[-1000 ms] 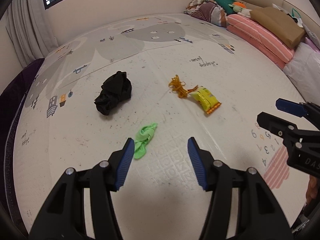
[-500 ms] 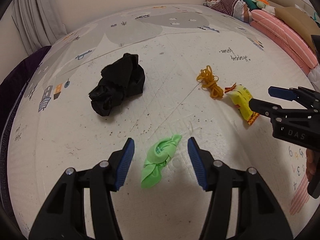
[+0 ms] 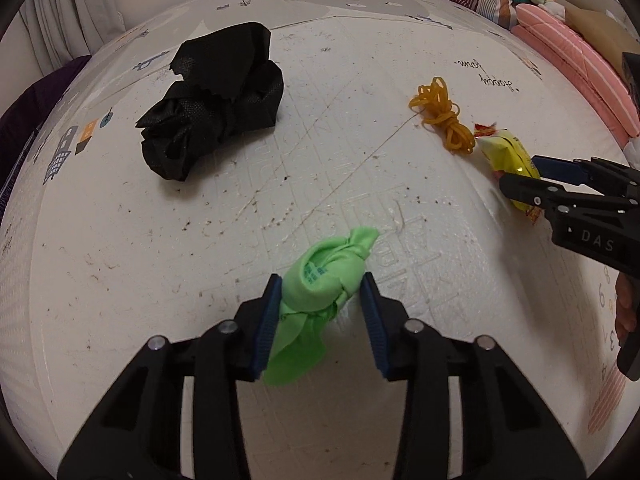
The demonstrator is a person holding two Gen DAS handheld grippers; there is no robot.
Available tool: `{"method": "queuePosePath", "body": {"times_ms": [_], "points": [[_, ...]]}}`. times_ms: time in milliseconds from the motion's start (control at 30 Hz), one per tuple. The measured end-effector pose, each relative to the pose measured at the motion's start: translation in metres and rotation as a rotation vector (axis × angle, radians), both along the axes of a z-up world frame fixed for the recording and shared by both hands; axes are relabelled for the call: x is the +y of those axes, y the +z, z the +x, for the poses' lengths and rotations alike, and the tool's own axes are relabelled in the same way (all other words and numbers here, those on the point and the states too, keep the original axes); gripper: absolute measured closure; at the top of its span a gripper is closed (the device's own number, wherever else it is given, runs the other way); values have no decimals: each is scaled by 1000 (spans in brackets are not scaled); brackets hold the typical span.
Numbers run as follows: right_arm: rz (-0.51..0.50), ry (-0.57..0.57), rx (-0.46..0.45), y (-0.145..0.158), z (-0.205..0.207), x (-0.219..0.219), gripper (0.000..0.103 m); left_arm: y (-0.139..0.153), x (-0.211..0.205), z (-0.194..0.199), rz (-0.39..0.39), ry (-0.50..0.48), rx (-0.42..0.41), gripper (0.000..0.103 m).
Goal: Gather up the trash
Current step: 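Grasp the green balloon with left tool while right tool grasps the yellow snack packet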
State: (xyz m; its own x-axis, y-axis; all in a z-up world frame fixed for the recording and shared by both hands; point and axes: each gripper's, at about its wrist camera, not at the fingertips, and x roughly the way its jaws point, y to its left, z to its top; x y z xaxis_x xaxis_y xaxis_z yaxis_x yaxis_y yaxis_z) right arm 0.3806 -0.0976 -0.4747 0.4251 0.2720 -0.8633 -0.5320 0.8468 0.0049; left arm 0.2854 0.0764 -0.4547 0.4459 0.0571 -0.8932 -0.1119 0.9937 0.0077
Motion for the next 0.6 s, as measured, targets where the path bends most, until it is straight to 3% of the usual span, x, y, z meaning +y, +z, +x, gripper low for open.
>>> {"method": "queuePosePath", "body": {"times_ms": [233,600], "points": [[49,3,-7,20,-21,3,60,11,-10,-7,-1,-19,-2,69],[95,-26,-36,70,-72,3,60,62,-18,-38,-28,-36,-45,69]]}}
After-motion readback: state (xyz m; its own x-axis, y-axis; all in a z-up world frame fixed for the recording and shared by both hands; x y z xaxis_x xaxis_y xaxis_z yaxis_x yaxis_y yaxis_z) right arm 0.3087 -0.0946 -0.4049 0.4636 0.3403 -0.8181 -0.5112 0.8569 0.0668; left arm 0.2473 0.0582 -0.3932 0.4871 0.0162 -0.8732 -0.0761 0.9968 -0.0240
